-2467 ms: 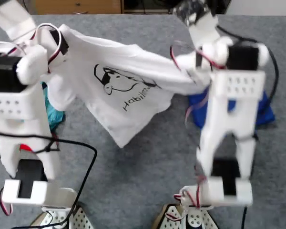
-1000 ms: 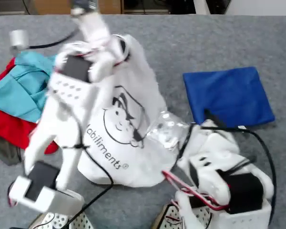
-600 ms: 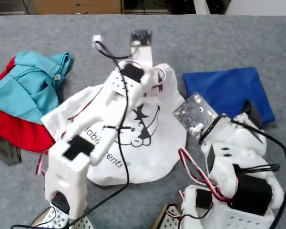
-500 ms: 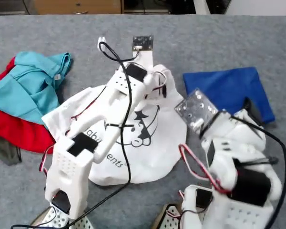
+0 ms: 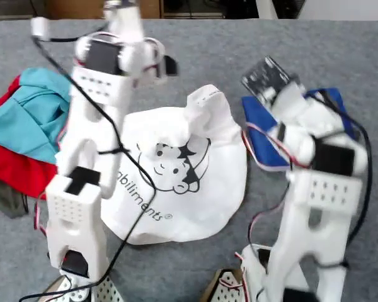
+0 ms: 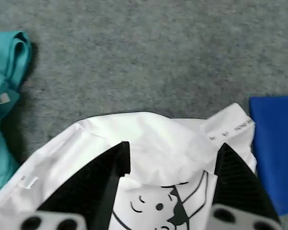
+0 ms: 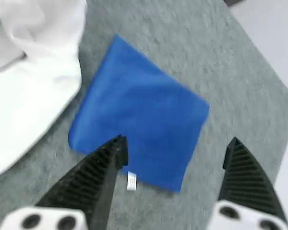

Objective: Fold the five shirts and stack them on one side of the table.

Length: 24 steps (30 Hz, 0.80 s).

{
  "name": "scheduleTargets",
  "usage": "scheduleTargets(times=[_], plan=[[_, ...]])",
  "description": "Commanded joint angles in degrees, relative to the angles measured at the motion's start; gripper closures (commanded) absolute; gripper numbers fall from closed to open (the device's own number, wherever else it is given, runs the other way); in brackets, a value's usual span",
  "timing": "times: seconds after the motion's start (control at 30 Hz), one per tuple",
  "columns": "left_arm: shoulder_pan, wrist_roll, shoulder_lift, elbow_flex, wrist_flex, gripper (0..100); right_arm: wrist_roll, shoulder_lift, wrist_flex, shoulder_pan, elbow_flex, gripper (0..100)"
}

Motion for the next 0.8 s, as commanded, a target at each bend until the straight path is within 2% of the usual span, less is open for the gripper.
scheduleTargets(times=[0.0, 0.13, 0.23, 0.4, 0.47, 0.6, 0.77], plan=[[-6.4, -6.3, -6.3, 2.0, 0.8, 72, -0.7, 9.6, 2.3, -6.8, -10.3, 67.7], [-13.6, -6.9, -14.2, 11.6, 0.8, 77, -1.1, 20.5, 5.5, -13.0, -19.8, 67.7], [-18.1, -8.1, -21.4, 22.1, 0.7, 77, -1.8, 27.5, 7.4, -15.9, -27.6, 67.7], [-22.1, -8.2, -33.4, 42.5, -1.1, 77, -6.0, 38.5, 12.3, -18.6, -43.0, 67.7], [-23.3, -8.1, -37.6, 53.7, -7.1, 77, -6.4, 43.6, 13.6, -20.3, -48.7, 67.7], [-24.7, -7.4, -43.9, 78.2, -27.3, 77, -6.4, 53.8, 15.3, -24.2, -58.6, 67.8], [-23.7, 1.6, -45.7, 101.3, -53.1, 77, -7.1, 68.4, 13.3, -25.3, -69.5, 75.1]])
